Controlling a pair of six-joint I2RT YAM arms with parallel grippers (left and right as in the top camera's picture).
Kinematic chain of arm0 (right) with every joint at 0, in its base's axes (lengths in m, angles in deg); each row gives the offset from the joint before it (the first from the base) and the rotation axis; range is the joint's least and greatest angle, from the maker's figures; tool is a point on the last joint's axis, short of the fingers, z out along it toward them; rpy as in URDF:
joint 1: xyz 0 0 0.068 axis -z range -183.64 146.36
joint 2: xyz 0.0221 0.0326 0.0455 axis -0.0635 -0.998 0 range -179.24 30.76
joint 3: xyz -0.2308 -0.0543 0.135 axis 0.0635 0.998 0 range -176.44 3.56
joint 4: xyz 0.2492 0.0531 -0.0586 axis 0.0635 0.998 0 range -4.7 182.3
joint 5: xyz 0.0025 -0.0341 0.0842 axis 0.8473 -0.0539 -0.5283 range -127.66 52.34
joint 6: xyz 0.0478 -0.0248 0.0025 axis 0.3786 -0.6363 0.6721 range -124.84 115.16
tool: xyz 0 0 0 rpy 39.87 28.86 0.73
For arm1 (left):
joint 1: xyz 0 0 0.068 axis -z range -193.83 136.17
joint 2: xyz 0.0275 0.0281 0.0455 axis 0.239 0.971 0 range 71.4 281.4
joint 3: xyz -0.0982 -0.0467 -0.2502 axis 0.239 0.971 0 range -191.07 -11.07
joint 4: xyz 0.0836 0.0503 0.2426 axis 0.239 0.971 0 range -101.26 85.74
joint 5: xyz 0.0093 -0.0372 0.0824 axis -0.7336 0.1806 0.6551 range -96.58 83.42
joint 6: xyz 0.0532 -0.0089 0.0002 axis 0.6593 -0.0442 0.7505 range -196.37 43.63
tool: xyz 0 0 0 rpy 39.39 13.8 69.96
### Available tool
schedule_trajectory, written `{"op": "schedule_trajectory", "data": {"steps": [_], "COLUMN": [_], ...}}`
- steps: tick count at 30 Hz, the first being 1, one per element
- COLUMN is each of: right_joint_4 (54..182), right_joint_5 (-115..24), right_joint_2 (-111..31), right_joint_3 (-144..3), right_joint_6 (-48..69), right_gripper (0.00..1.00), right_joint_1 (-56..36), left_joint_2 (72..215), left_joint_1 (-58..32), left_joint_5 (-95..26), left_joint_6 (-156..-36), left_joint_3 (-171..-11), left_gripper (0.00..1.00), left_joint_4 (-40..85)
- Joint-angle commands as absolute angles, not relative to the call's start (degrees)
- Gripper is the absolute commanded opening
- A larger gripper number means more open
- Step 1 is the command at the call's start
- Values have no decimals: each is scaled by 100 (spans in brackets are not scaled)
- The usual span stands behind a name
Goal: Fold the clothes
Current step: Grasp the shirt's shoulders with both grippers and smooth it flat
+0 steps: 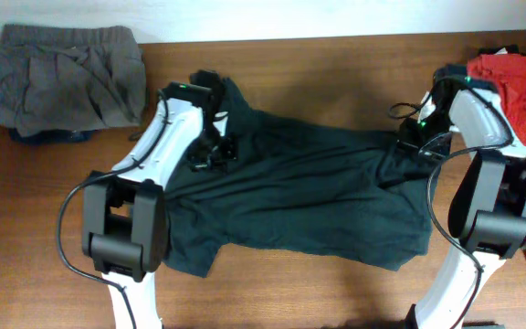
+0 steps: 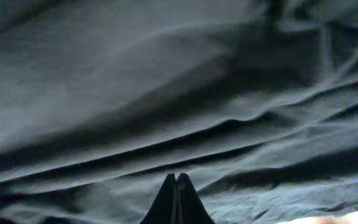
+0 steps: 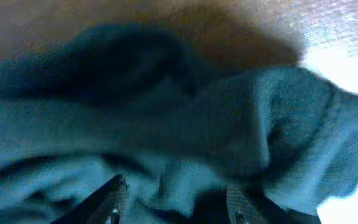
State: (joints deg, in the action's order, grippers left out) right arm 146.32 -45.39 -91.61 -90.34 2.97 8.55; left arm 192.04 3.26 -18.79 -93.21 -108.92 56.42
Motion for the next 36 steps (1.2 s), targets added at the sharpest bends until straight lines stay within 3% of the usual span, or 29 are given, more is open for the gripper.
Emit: {"op": "schedule_trajectory", "data": {"steps": [1, 10, 24, 36], "right_joint_4": [14216, 13281, 11646, 10225], "right_joint_5": [-4633, -4563, -4405, -3297], "right_joint_2": [-9187, -9202, -9849, -9982], "right_joint_3": [-8748, -8632, -8632, -8643], "right_joint_6": [636, 815, 916, 916], "right_gripper": [48, 21, 15, 15], "right_joint_1": [844, 844, 846, 879], "left_joint_2": [19121, 19808, 20448, 20448], "left_joint_1": [411, 430, 417, 395], "left_joint_5": [-1984, -2533, -2871, -2869], "left_joint_6": [-9214, -9185, -9187, -9187], "left_joint_3": [-10968, -10968, -10968, -10970], "left_gripper": [1, 1, 1, 1], "left_joint_4": [5515, 5410, 5537, 5539]}}
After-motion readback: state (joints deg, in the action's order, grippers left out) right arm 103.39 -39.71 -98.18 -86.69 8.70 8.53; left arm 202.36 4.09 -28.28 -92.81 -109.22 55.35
